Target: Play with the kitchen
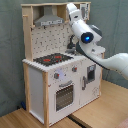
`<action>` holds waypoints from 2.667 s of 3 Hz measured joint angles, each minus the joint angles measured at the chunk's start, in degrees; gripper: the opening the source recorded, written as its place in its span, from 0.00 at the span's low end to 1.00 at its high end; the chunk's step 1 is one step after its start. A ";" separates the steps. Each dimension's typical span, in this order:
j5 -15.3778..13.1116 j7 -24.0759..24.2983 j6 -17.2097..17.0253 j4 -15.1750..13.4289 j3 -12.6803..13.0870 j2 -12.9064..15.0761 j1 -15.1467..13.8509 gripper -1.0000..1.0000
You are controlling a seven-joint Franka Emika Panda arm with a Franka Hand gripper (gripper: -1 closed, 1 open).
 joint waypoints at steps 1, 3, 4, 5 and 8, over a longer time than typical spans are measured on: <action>-0.56 5.15 -4.07 0.94 1.71 -0.02 -0.21 1.00; -0.88 14.74 -11.30 1.19 3.28 0.54 -2.79 1.00; -0.88 16.84 -15.63 1.26 2.41 1.83 -5.80 1.00; -0.88 15.69 -17.48 3.73 3.65 1.94 -10.36 1.00; -0.76 10.91 -20.56 8.72 2.56 3.67 -14.25 0.00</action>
